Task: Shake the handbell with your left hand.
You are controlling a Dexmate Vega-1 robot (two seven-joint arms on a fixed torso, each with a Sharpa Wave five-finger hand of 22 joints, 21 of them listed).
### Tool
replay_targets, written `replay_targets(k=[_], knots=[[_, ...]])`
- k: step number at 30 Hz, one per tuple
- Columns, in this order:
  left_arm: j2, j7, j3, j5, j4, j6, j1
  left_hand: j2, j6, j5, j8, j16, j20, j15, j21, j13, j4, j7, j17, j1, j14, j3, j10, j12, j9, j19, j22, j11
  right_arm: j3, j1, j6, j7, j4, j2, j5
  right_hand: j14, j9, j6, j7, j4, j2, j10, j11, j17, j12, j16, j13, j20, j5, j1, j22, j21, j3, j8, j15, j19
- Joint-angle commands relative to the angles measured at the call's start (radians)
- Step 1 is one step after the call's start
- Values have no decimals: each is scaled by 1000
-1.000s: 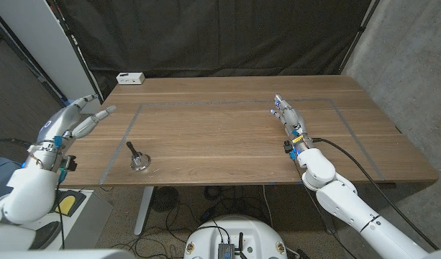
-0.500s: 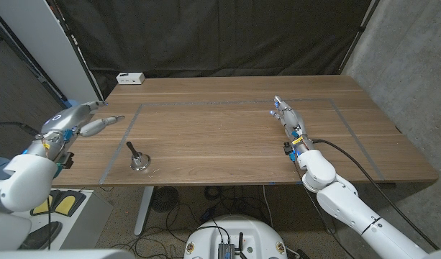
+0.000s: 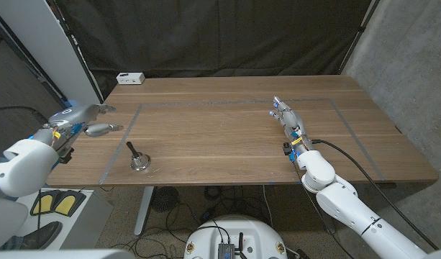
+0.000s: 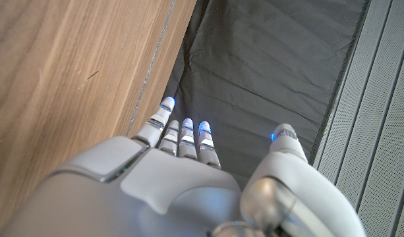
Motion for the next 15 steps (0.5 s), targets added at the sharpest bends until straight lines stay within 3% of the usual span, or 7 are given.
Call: replay_targets(k=[1, 7, 15], knots=[[110, -242, 3, 38, -22, 18, -57, -6, 38, -1, 9, 3, -3, -11, 15, 7, 1, -7, 4, 85, 35, 23, 39, 8, 6, 64, 1, -14, 2, 2, 1, 3, 5, 2, 4, 4, 2, 0, -2, 2, -1, 0, 6, 2, -6, 1, 5, -2, -2, 8, 2, -2, 7, 0, 1, 7], [135, -303, 15, 54, -16, 9, -91, -2, 86, -1, 16, 4, -33, -17, 21, 11, 0, -12, 5, 185, 57, 46, 71, 13, 7, 115, 0, -23, 5, -1, 3, 4, 9, 1, 9, 2, 2, -1, -3, 2, -1, -2, 5, 2, -7, 1, 5, -5, -2, 8, 2, -3, 6, -1, -1, 4], [172, -381, 36, 74, 0, 2, -128, -3, 128, -5, 21, 9, -81, -27, 27, 13, 6, -14, 8, 246, 81, 48, 94, 15, 9, 153, 0, -21, 4, -5, 3, -1, 9, 2, 5, 2, 2, -1, -1, 3, -1, -1, 8, 3, -7, 1, 5, -3, -2, 8, 2, -3, 6, -1, 2, 5]])
